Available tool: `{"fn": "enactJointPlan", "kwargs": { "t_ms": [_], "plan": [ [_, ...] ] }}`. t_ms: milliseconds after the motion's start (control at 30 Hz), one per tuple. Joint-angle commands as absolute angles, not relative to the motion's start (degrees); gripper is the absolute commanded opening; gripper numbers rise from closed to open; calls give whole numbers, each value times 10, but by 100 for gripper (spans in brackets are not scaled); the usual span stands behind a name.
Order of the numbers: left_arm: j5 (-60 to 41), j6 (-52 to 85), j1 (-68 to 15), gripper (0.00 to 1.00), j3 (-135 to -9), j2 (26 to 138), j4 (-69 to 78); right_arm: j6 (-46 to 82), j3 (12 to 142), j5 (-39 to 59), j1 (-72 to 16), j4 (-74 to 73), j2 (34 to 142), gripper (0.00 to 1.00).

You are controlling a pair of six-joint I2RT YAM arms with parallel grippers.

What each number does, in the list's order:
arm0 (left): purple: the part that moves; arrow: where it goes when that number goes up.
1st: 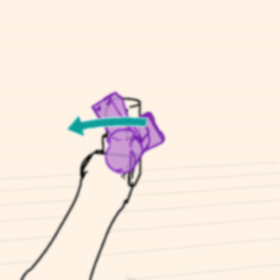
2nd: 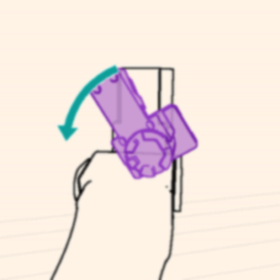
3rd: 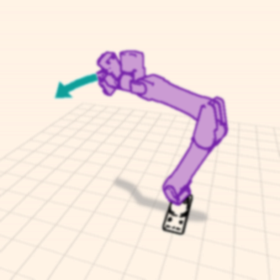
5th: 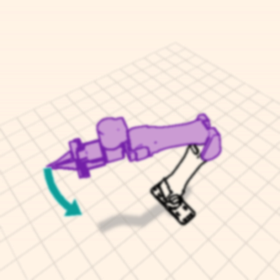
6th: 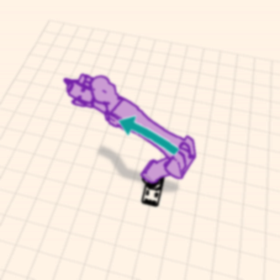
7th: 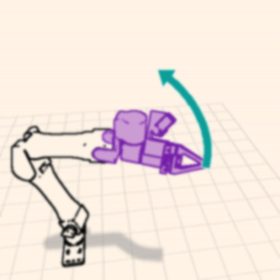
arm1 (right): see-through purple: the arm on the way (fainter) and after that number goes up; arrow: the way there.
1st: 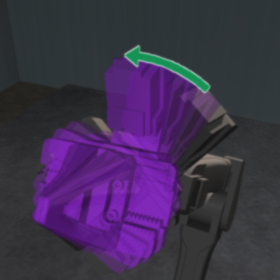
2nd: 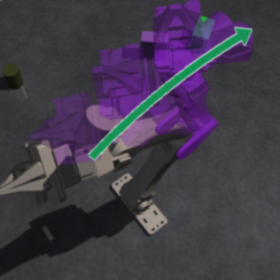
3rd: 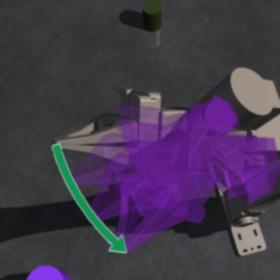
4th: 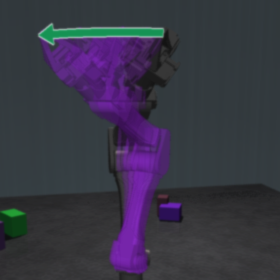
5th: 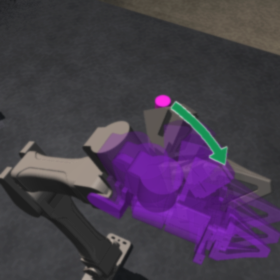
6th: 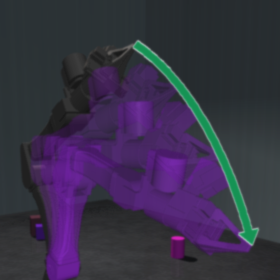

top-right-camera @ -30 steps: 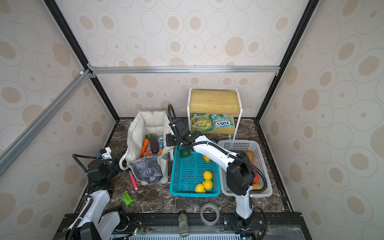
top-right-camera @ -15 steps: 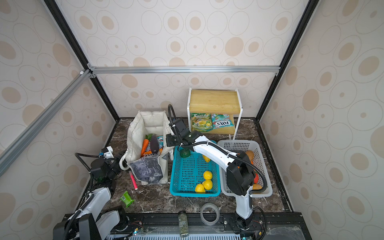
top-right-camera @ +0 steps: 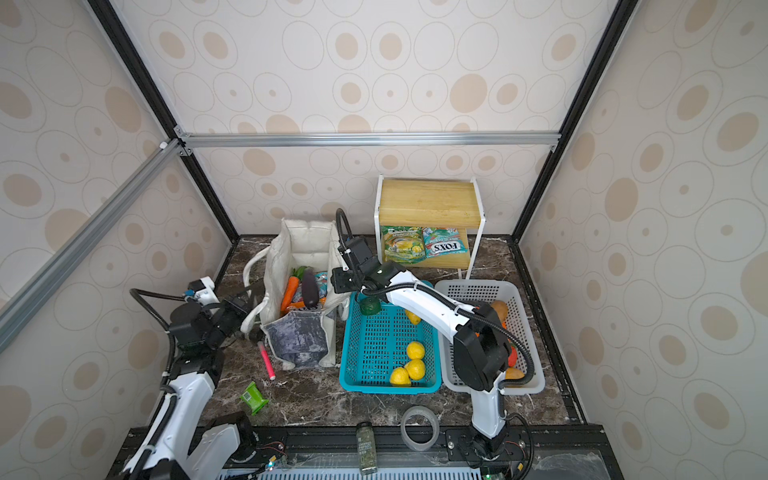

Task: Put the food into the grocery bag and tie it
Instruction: 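Move the left gripper to the tote handle nearest it and grasp it, then grasp the other tote handle with the right gripper while the left holds its handle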

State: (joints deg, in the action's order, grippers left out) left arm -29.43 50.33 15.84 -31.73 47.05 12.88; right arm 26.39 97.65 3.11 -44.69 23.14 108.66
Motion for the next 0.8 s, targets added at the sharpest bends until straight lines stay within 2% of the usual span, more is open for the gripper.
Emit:
{"fn": "enactJointPlan", "kwargs": {
  "t_ms": [0,67,133,200,300,400,600,767],
  "plan": [
    [-228,430,174,0,-381,450,34,256,977,25,-440,237,1038,56],
    [-214,424,180,0,-394,446,20,252,963,17,-439,227,1015,67],
    [-195,420,189,0,-404,443,10,249,945,6,-437,221,987,86],
    [-186,418,207,0,-415,443,9,257,924,-12,-433,219,962,93],
    [-181,413,234,0,-437,452,7,255,868,16,-417,198,919,92],
    [-175,401,247,0,-455,467,1,307,803,42,-395,160,889,89],
    [-195,406,282,0,-450,477,14,348,793,85,-386,175,928,83],
    [-202,399,296,0,-455,489,15,379,804,134,-395,133,984,64]
  ]
}}
